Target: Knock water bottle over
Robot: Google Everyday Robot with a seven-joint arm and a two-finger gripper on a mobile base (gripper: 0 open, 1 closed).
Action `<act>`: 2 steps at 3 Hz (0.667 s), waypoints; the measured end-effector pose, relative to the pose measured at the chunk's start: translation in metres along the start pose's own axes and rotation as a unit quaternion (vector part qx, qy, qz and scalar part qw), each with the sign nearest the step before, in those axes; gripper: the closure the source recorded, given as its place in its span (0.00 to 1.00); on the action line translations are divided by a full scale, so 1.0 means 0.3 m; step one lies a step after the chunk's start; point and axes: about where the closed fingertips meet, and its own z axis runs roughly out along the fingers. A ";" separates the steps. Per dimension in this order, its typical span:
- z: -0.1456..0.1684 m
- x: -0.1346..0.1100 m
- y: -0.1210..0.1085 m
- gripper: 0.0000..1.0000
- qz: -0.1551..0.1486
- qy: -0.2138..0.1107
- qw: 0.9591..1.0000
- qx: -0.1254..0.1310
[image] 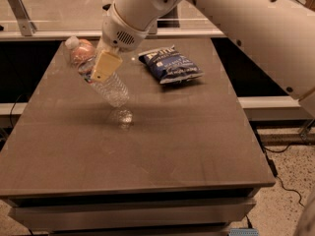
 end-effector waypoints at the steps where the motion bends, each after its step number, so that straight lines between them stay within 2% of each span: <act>1: -0.004 -0.002 0.035 1.00 -0.010 0.056 0.998 -0.005; 2: -0.001 0.000 0.067 1.00 -0.023 0.117 0.993 -0.003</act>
Offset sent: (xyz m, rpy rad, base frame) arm -0.0281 -0.0051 -0.0045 -0.3850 -0.0690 -0.0089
